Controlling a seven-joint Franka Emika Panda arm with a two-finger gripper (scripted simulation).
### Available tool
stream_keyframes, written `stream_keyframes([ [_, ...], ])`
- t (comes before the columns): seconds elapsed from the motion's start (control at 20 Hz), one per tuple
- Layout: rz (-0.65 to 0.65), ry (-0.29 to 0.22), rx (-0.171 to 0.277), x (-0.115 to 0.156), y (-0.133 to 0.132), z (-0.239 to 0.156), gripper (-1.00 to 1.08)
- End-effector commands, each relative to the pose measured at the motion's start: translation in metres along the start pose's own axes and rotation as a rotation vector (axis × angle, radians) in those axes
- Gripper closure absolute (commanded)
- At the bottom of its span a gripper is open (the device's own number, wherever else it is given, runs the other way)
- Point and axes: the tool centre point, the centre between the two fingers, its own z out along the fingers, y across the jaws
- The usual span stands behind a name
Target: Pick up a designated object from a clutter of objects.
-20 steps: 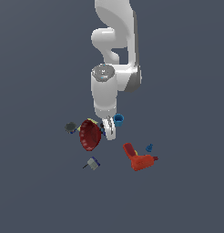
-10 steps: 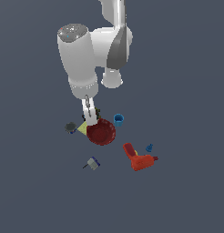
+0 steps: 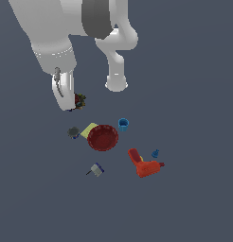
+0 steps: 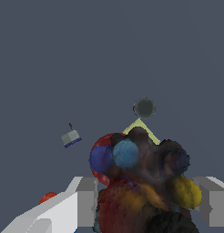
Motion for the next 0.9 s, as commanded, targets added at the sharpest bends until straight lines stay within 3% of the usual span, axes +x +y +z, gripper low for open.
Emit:
stream_keyframes([
  [0.0,-0.001,0.000,-0.001,0.013,0.003,-0.022,1.08],
  [0.4,-0.003,0.000,-0.002,0.040,0.006,-0.065,1.08],
  [0.85,-0.004,0.000,-0.003,0.050,0.007,-0.079,1.08],
])
